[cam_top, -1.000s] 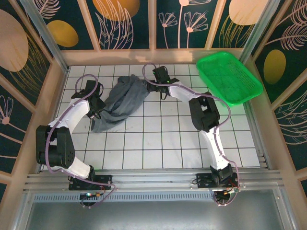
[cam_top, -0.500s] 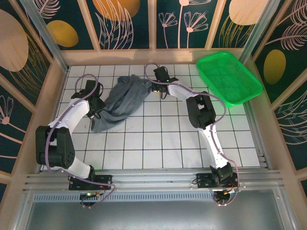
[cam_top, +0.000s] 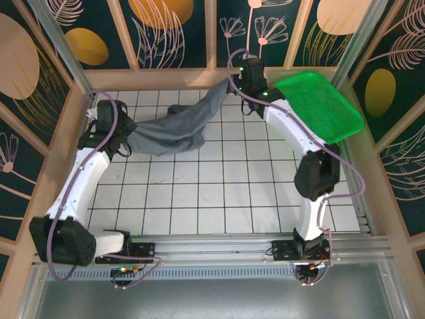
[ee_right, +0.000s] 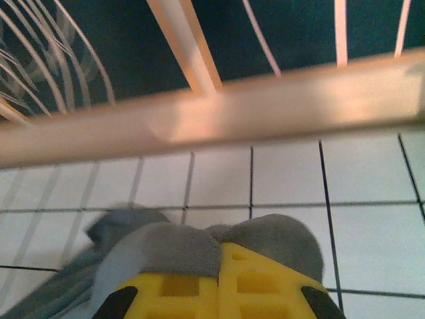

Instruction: Fold and stack the t-shirts

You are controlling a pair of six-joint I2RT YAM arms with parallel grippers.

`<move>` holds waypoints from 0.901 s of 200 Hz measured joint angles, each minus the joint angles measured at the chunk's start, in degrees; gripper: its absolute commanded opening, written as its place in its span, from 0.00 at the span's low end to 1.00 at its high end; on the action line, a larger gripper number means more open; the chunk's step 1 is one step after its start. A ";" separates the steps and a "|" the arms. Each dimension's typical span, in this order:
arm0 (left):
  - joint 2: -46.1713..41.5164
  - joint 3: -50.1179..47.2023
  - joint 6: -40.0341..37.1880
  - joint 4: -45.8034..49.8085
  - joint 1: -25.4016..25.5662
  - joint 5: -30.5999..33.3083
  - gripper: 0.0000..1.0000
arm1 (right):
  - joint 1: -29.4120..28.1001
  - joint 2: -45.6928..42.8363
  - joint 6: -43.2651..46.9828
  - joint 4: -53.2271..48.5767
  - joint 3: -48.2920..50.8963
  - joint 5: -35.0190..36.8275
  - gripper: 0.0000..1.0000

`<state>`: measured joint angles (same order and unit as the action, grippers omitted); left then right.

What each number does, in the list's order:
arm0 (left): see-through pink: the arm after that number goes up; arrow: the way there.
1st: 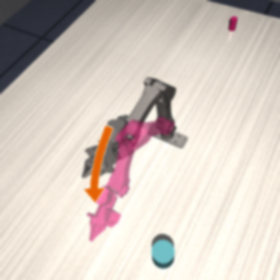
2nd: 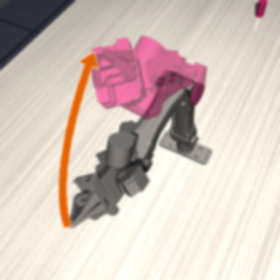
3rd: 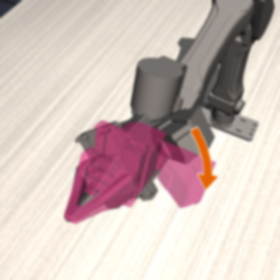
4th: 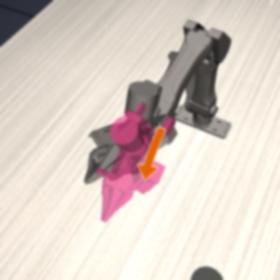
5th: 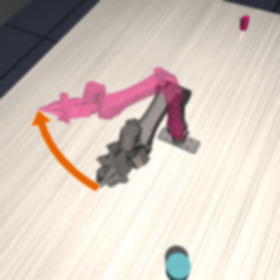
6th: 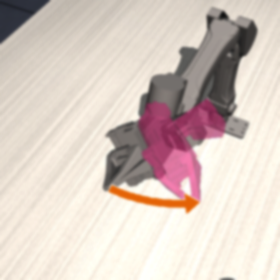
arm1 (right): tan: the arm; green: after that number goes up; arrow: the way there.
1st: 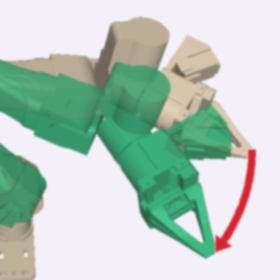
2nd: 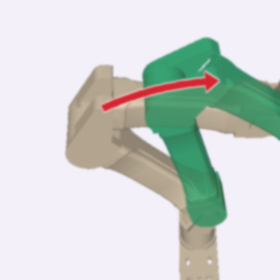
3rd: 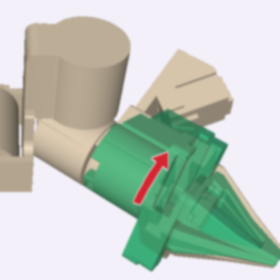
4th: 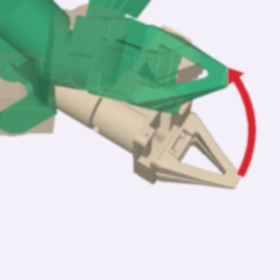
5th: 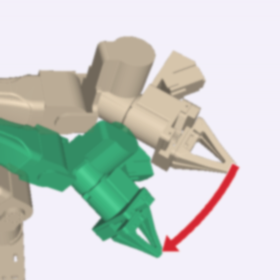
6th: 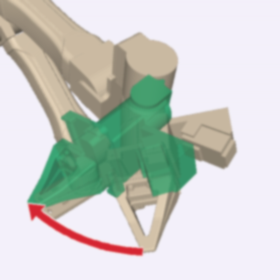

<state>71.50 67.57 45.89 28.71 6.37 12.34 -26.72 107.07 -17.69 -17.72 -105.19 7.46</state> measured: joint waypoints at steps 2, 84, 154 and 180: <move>-0.44 0.00 -0.02 -0.17 0.00 0.07 0.00 | 0.00 -0.70 0.00 0.00 0.26 0.00 0.00; -20.02 -2.58 -1.73 -10.32 0.00 0.31 0.00 | 0.17 -27.89 0.85 1.55 15.15 0.04 0.00; -7.13 -1.01 -1.40 -13.49 0.00 5.95 0.00 | 6.62 -22.62 -2.27 2.64 13.97 -3.08 0.00; 7.30 1.03 -1.29 -13.55 0.00 1.64 0.03 | 8.31 -7.06 -5.05 -3.63 4.96 -5.97 0.00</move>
<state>78.81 68.60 44.60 15.16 6.37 13.98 -18.41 100.01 -22.74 -21.34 -100.22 1.50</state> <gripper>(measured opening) 0.043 0.046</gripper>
